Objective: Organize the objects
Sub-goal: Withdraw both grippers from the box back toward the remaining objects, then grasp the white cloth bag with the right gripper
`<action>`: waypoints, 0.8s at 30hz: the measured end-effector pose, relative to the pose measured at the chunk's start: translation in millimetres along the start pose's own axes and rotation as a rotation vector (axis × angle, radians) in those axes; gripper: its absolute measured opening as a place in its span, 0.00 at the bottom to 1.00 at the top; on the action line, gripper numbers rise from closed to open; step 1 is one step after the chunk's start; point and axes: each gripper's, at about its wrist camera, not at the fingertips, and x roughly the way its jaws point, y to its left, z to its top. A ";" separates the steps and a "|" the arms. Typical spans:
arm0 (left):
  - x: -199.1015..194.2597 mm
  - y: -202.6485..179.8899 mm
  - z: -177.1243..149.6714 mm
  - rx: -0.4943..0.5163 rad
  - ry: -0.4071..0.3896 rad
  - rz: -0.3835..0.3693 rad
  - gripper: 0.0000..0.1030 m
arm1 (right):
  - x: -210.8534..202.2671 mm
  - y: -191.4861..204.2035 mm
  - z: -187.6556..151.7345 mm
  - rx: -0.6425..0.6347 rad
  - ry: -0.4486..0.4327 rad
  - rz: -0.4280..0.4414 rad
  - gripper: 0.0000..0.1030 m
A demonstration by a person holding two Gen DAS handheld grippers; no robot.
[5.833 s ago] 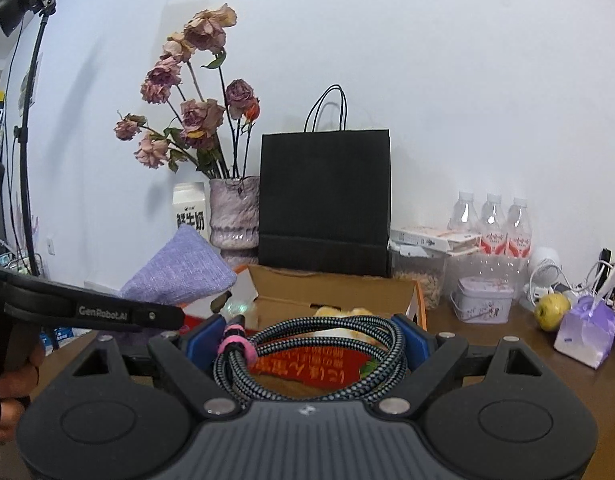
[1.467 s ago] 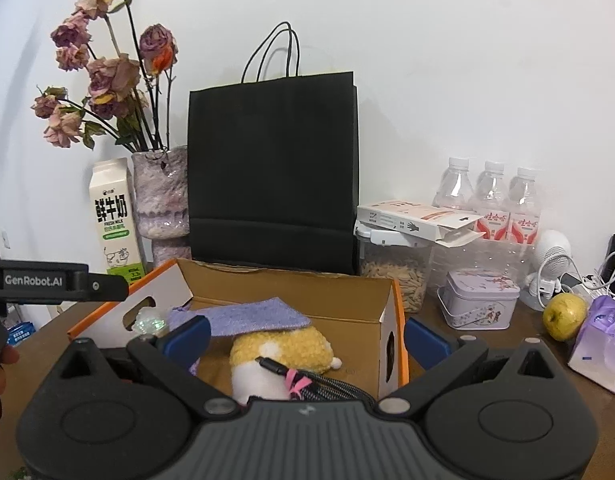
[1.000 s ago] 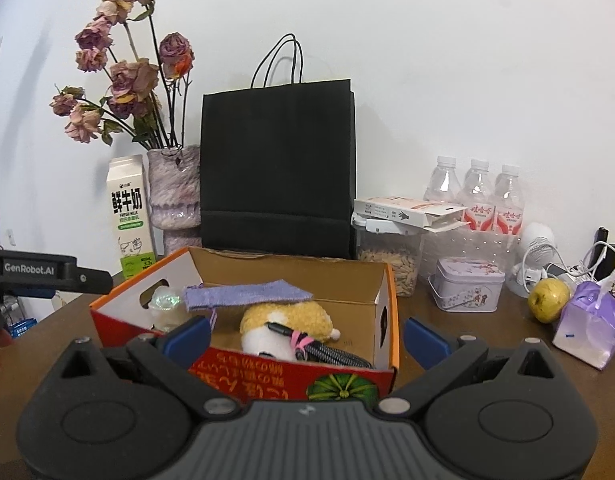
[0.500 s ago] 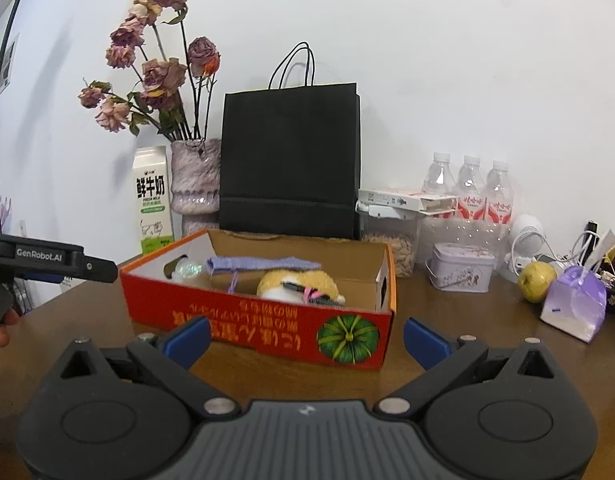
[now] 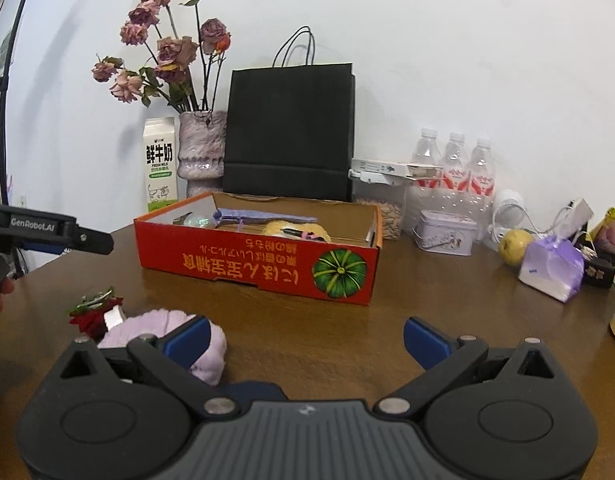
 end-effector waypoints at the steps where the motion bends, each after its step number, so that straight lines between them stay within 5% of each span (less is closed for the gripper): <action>1: -2.2 2.3 -1.0 -0.003 -0.001 -0.001 1.00 | -3.6 -1.2 -1.0 0.003 0.000 0.000 1.00; 24: -79.2 45.2 -40.6 -0.070 0.018 0.057 1.00 | -52.6 -12.3 -43.3 -0.015 0.167 0.046 1.00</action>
